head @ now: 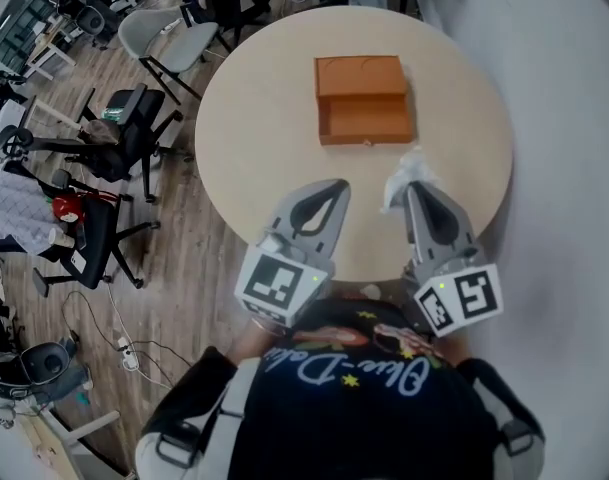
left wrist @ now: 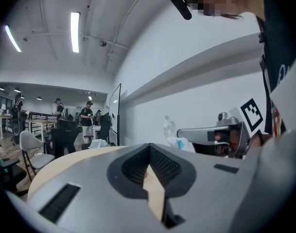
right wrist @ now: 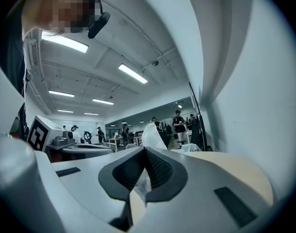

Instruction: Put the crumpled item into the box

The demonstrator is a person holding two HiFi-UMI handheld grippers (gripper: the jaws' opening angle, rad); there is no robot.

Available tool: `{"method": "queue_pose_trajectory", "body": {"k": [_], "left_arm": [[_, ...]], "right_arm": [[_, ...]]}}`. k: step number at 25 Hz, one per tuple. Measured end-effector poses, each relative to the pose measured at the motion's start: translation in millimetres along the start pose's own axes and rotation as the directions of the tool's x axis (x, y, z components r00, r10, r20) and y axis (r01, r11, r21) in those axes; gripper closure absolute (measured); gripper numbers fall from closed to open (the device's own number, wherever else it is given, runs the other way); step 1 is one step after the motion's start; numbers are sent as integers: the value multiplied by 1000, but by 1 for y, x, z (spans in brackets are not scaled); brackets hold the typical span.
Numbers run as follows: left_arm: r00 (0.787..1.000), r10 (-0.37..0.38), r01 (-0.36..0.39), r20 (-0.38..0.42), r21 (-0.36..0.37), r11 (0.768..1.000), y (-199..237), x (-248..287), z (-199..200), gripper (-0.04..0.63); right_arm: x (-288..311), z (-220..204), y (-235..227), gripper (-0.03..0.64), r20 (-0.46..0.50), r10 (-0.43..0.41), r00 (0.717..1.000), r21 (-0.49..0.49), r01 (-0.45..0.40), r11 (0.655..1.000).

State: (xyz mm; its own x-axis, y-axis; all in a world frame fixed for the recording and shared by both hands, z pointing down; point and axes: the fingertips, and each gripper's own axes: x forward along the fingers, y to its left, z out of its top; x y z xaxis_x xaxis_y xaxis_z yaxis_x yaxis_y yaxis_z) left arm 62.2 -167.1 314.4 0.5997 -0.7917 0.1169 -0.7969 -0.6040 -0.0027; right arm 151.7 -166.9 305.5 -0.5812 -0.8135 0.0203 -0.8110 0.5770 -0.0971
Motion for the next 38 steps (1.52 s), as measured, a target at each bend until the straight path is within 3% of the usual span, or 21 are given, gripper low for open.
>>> {"method": "queue_pose_trajectory", "body": {"k": [11,17,38], "left_arm": [[990,138,-137,0,-30,990,4,13,2,604],[985,172,-173,-12,-21,985,14,16,-6,604],[991,128,-130,-34,-64,989,99,70,-13,604]], "right_arm": [[18,1,-20,617,-28,134,991,-7,-134,991],[33,-11,-24,617,-24,165,986,21,-165,986],[124,-22,-66,617,-103,50,993,-10,-51,999]]}}
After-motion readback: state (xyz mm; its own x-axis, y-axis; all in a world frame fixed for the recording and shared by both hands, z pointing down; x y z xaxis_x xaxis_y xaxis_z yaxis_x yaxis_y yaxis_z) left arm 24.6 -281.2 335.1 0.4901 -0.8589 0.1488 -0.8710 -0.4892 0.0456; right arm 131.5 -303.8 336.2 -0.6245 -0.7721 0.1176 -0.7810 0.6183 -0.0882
